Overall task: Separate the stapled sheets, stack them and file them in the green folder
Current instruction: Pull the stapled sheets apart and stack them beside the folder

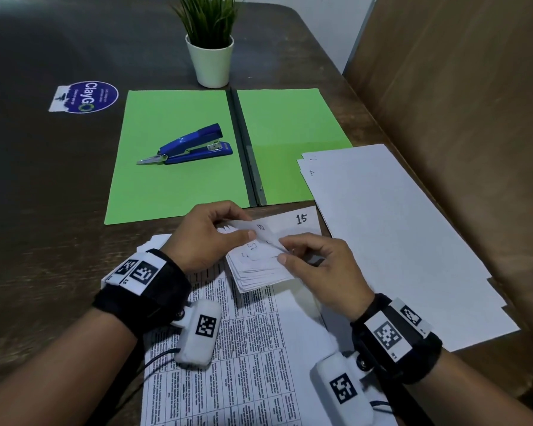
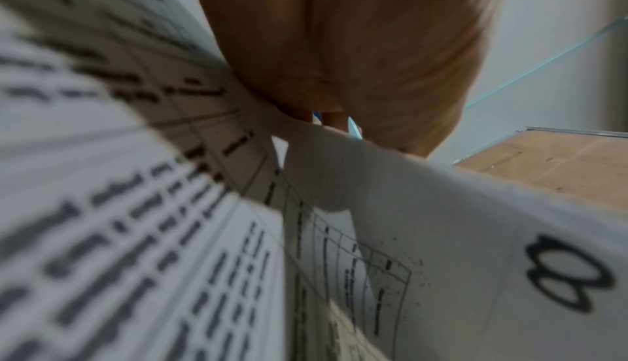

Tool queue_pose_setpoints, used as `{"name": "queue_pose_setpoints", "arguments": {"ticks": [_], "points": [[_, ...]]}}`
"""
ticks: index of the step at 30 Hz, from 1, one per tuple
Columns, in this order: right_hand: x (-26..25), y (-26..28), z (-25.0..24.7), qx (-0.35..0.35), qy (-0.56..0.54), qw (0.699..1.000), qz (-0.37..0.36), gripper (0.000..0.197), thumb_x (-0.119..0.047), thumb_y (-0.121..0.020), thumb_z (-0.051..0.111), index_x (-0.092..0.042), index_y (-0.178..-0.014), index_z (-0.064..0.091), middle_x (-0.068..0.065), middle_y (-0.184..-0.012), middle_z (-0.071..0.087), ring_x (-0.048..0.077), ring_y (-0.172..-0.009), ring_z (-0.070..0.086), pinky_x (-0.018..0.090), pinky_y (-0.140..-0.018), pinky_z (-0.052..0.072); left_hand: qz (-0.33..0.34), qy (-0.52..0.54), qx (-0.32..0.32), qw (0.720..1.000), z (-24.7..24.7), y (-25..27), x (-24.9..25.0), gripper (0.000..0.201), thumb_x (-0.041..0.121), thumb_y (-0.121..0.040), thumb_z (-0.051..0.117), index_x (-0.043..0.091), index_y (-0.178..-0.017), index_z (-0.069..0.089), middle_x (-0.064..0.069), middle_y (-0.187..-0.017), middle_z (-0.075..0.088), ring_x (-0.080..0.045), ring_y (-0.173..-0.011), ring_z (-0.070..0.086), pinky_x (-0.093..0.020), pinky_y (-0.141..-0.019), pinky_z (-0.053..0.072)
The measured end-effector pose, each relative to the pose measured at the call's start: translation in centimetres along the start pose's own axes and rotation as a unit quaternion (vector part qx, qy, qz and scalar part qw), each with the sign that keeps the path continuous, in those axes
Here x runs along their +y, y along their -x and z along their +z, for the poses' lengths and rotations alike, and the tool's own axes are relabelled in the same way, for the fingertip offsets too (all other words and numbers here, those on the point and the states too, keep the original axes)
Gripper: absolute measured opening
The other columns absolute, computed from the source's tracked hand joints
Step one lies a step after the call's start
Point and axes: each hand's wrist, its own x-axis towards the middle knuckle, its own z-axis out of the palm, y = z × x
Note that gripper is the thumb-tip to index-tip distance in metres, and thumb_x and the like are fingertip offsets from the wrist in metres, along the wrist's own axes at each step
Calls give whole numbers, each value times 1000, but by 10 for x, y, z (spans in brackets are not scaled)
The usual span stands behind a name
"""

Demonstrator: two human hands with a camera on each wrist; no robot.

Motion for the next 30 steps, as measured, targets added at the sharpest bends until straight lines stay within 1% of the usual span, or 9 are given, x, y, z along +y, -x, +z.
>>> {"name": "queue_pose_setpoints", "arguments": {"ticks": [6, 10, 14, 17, 19, 21, 24, 26, 30], "points": [[-2, -2, -4, 160, 69, 984, -23, 36, -20, -83, 78, -29, -116, 66, -12, -107, 62, 6, -91, 59, 20, -76, 51, -32, 15, 0, 999, -1, 0, 0, 12, 18, -73, 86, 24, -67, 78, 7, -98, 77, -13, -99, 71, -48, -99, 53], [-4, -3, -7, 148, 18, 989, 8, 39, -13, -89, 71, -25, -124, 62, -15, -113, 69, -2, -101, 65, 25, -94, 53, -28, 10, -1, 1000, -1, -1, -2, 8, 24, -78, 83, 25, -71, 78, 8, -94, 78, -14, -95, 71, -43, -95, 55], [-13, 1, -5, 213, 37, 975, -57, 19, -23, -85, 74, -26, -99, 62, -3, -103, 65, 5, -91, 61, 25, -79, 49, -15, 14, 44, 999, 0, -2, -3, 14, 22, -87, 76, 20, -81, 64, 1, -87, 76, -21, -87, 71, -41, -85, 55], [-19, 7, -7, 59, 34, 993, -93, 25, -42, -75, 75, -21, -81, 62, -2, -84, 64, 14, -78, 58, 31, -73, 48, -18, 4, 36, 999, -2, -4, -5, 19, 21, -84, 80, 18, -75, 63, -2, -86, 76, -22, -87, 70, -47, -90, 55], [-21, 10, -7, -81, 61, 992, -73, 39, -48, -66, 83, -25, -90, 63, -6, -96, 63, 10, -88, 59, 26, -80, 50, -11, -13, 23, 1000, 0, -4, -4, 16, 21, -82, 82, 19, -74, 68, 0, -82, 75, -15, -79, 68, -46, -88, 54], [-19, 9, -5, -120, 87, 987, -54, 50, -41, -60, 92, -28, -98, 61, -8, -102, 60, 9, -90, 57, 22, -79, 51, -25, -2, 8, 1000, 1, -1, 1, 16, 28, -86, 78, 17, -75, 74, 1, -77, 74, -14, -73, 64, -39, -77, 55], [-13, 3, -3, -13, 74, 996, -57, 32, -23, -71, 89, -24, -85, 60, -10, -83, 60, 11, -69, 54, 25, -62, 47, -83, 10, -25, 996, -2, 0, 4, 80, 72, -88, 51, -6, -88, 68, -6, -83, 58, -17, -78, 53, -18, -67, 47], [-7, -2, -6, 55, 21, 998, -27, 25, -16, -77, 84, -22, -75, 60, -10, -69, 58, 11, -59, 51, 28, -58, 46, -92, -15, -36, 995, -4, 0, 5, 101, 89, -80, 37, -6, -101, 67, -3, -91, 50, -15, -84, 50, -19, -72, 41], [-2, -5, -7, 69, -26, 997, 14, 20, -9, -79, 82, -14, -71, 65, 0, -64, 61, 16, -58, 52, 29, -59, 46, -58, -20, -35, 997, -1, 3, 17, 55, 51, -99, 49, 2, -78, 63, -3, -66, 54, -14, -59, 47, -27, -66, 39]]}}
